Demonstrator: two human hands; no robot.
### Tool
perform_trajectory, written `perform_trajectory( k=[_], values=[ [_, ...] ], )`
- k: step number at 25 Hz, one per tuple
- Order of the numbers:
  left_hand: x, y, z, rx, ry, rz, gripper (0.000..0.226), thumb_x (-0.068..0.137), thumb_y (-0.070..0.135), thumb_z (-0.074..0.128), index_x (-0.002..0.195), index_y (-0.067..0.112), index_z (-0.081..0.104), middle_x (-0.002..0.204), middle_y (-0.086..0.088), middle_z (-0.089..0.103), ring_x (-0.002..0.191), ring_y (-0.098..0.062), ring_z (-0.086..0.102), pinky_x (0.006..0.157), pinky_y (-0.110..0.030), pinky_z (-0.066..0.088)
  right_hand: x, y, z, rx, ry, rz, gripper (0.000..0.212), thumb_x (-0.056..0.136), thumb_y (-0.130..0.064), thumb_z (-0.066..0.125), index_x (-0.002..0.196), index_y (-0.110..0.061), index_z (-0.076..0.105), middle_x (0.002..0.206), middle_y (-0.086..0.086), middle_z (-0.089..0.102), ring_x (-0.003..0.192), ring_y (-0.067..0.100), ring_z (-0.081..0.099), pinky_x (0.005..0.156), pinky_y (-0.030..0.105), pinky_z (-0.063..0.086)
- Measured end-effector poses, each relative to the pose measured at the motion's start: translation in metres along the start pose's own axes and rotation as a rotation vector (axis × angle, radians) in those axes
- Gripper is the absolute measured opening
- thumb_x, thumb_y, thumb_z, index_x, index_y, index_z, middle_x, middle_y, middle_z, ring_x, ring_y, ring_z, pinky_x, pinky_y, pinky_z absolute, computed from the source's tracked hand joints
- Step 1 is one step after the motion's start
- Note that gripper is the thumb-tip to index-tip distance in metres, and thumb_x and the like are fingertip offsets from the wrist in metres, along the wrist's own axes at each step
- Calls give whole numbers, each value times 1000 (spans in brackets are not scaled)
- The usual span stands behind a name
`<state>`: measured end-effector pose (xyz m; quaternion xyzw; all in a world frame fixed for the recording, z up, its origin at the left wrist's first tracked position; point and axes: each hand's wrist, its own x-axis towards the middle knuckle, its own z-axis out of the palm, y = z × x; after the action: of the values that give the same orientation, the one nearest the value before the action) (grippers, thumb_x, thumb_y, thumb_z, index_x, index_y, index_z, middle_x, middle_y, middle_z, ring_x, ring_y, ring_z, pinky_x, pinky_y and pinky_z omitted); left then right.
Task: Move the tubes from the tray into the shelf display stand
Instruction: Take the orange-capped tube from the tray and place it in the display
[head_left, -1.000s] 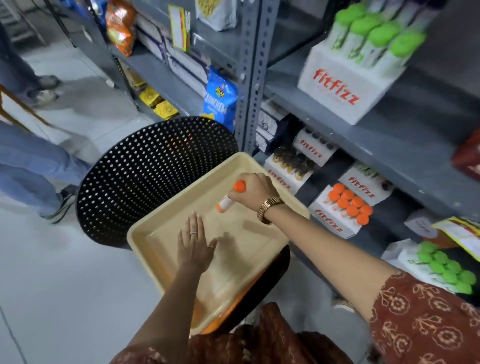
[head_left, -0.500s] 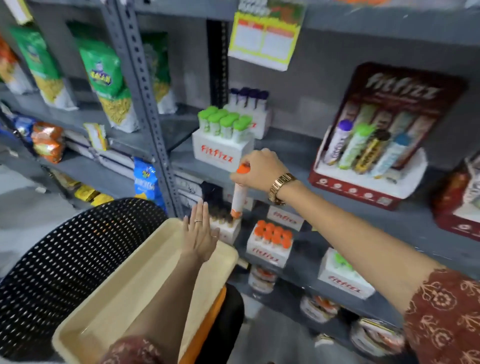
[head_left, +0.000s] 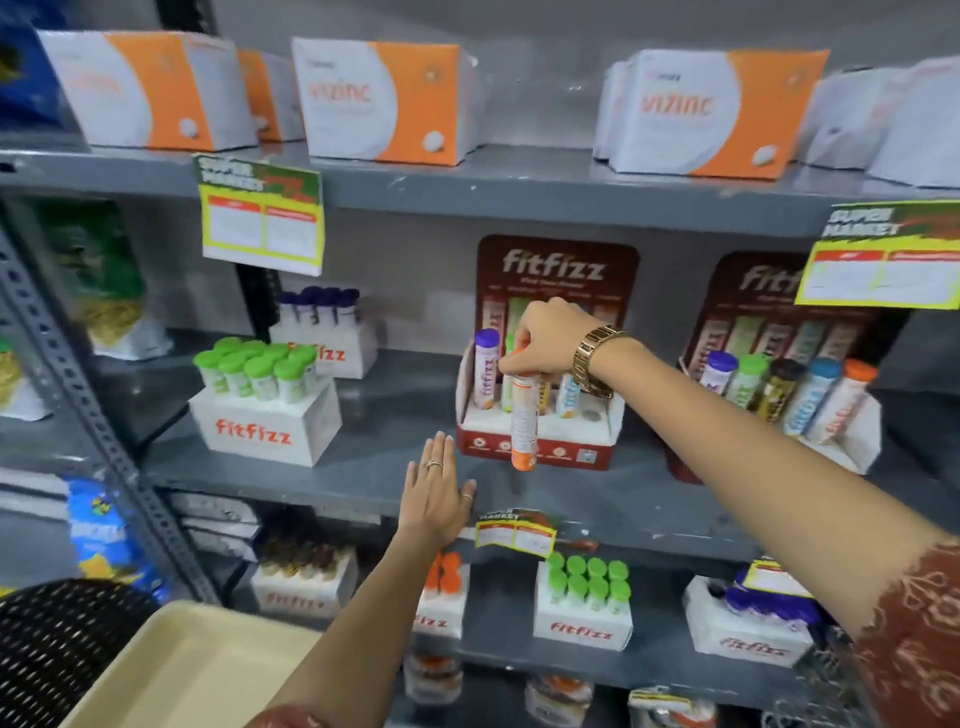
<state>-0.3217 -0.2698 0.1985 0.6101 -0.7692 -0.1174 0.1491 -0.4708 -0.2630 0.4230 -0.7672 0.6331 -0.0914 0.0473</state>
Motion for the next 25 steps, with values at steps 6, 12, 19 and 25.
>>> perform_trajectory(
  k=[6, 12, 19, 25],
  values=[
    [27, 14, 22, 113, -215, -131, 72, 98, 49, 21, 147, 3, -5, 159, -12, -7, 146, -24, -8, 119, -46, -3, 20, 42, -18, -3, -62, 80, 42, 77, -39, 66, 47, -15, 48, 46, 1, 43, 39, 13, 36, 41, 19, 28],
    [33, 14, 20, 130, -289, -152, 74, 97, 52, 20, 147, 5, -7, 158, -10, -11, 145, -24, -11, 119, -46, -5, 36, 51, -20, 53, -220, 131, 19, 76, -15, 70, 85, 2, 72, 75, 9, 65, 48, 17, 60, 36, 16, 46],
    [32, 13, 21, 139, -275, -147, 74, 96, 53, 18, 147, 6, -7, 159, -10, -10, 146, -24, -11, 118, -46, -6, 39, 42, -21, -8, -195, 151, 31, 74, -16, 79, 100, -1, 72, 106, 11, 72, 93, 25, 69, 78, 36, 58],
    [29, 16, 20, 143, -267, -149, 73, 96, 54, 17, 148, 8, -7, 159, -10, -9, 145, -25, -11, 117, -46, -7, 39, 40, -21, -128, -175, 157, 43, 72, -9, 77, 113, -6, 66, 119, 8, 65, 93, 20, 63, 63, 27, 54]
  ],
)
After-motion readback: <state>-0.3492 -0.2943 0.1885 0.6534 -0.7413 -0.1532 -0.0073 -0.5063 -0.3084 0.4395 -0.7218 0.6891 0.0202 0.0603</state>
